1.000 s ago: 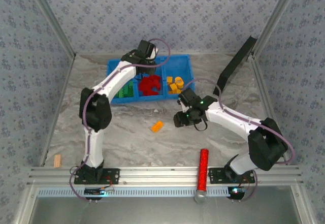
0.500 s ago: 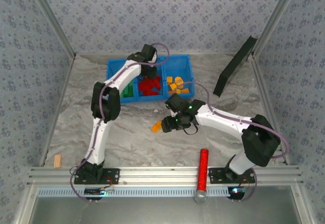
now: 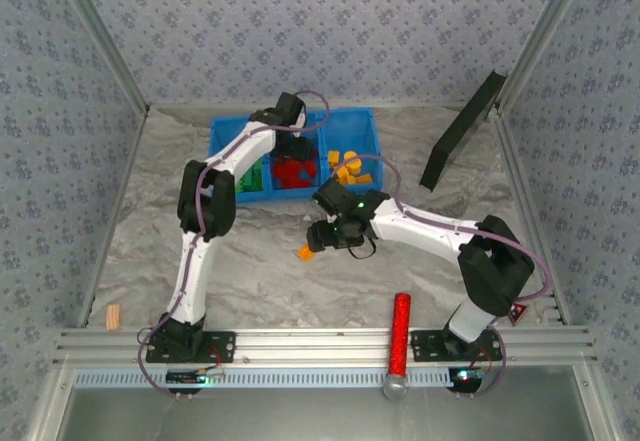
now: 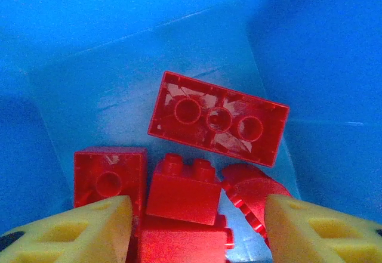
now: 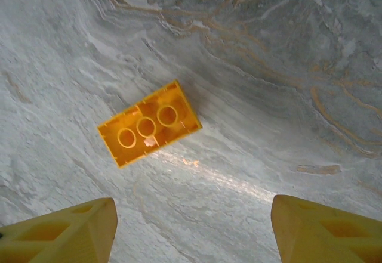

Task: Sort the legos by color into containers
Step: Place the lego in the container, then pick up the lego from the center of the table.

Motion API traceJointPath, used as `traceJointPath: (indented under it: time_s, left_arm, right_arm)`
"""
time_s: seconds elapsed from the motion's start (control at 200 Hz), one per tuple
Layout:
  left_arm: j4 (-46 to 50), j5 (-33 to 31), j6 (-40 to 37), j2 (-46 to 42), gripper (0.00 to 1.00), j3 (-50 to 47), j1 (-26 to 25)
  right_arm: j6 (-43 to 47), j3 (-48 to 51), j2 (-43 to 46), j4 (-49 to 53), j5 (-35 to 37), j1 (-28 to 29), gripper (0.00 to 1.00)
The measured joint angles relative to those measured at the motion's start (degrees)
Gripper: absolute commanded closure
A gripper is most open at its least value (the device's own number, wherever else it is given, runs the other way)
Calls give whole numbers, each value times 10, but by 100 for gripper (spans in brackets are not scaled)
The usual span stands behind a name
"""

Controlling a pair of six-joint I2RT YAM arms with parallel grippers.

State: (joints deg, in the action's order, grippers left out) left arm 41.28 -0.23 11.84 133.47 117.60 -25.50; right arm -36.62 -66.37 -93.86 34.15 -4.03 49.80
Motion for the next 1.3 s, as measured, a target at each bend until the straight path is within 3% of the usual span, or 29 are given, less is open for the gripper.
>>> traceJointPath:
  time_s: [0.25,0.455,0.755,1.104,1.299]
  left_arm:
    - [-40,11,-9,-115,35,-69,0]
    - [-76,29,-7,-217,32,-80,4]
    - [-79,61,-6,-287,29,-72,37]
    - [-21,60,-38,-461,28,-103,105]
    - [29,51,-77,-495,25,-104,95]
  right_arm:
    - [-76,-6,-9,1,2,13,21]
    - [-156,-31,-44,-1,13,28,9]
    - [-290,-53,-96,-1,28,46,8]
    - [-421,-82,-150,-14,40,56,9]
    - [-463,-109,-178,-6,64,56,19]
